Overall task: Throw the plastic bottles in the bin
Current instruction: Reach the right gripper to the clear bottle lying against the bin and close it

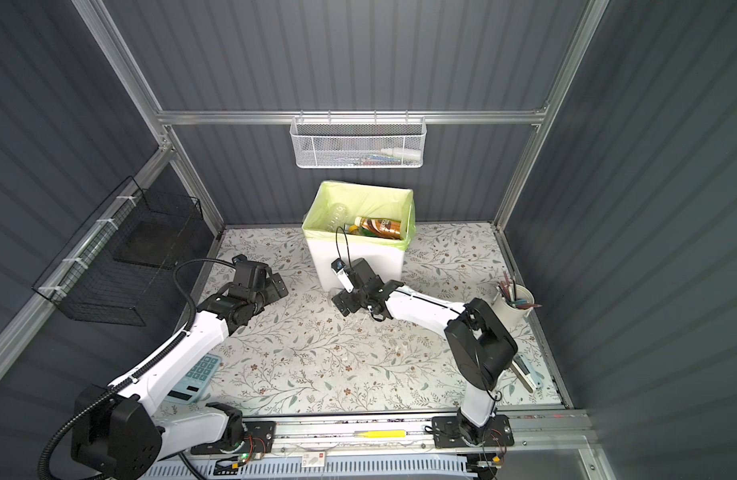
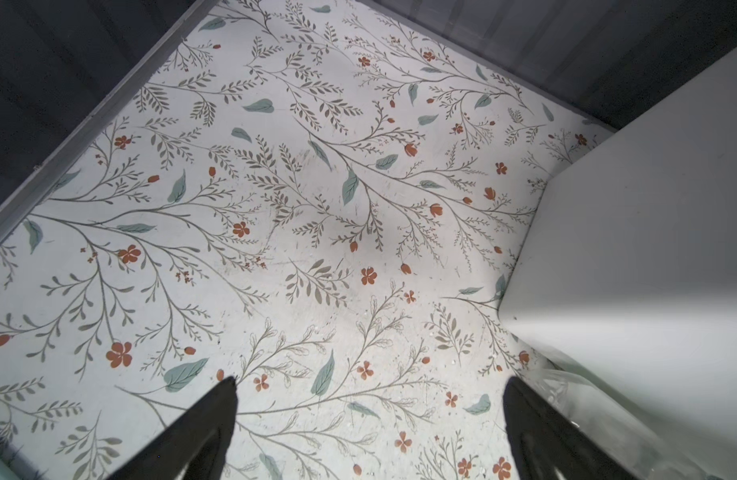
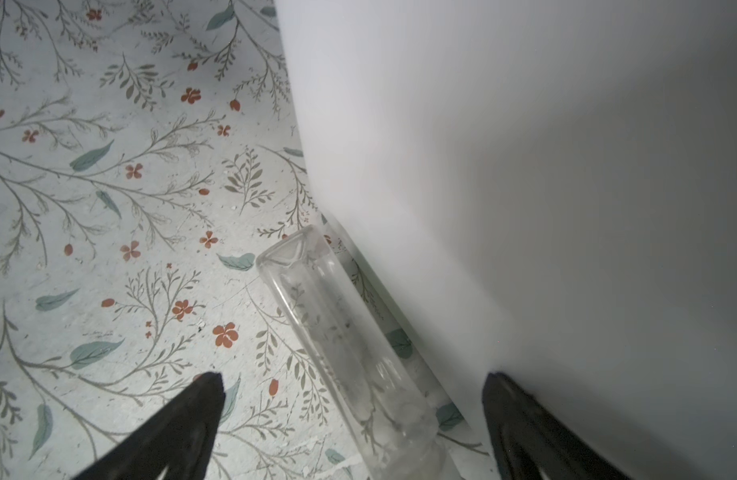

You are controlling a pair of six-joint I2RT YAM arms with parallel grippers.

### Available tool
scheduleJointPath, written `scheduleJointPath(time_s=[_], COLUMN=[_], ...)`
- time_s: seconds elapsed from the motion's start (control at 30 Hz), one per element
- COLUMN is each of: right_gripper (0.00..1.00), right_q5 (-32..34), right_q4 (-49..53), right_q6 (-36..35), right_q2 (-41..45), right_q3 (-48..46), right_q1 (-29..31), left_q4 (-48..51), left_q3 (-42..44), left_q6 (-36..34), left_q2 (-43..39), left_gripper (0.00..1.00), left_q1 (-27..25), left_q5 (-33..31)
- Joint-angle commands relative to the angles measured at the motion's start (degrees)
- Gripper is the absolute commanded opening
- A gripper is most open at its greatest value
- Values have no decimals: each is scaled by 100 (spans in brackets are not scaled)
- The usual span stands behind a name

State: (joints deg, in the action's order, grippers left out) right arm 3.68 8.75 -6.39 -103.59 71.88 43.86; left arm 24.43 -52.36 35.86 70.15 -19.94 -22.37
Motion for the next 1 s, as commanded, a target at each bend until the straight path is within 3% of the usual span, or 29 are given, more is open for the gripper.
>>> scheduleJointPath(time_s=[0.0,0.37,0.67,0.8,0.97], right_gripper=[99,95,74,71,55], right_q5=[-318,-990,-1196,-979,-735], right_q4=[511,1163,1322,1457,1668], right_q6=[-377,-516,-438,-372,-274], right_q2=[-292,-809,-934,-1004,-1158], right_q3=[395,836,846,817,1003], right_q1=[-94,-132,76,158,197], left_q4=[97,88,58,53,61], left_q3=[68,114,139,173,213], left_q6=[62,44,53,62,70], left_q2=[-193,-188,-195,-227,-264], left_gripper=[100,100,100,100,100], left_q1=[61,122,147,157,177], left_q5=[110,169,205,216,201])
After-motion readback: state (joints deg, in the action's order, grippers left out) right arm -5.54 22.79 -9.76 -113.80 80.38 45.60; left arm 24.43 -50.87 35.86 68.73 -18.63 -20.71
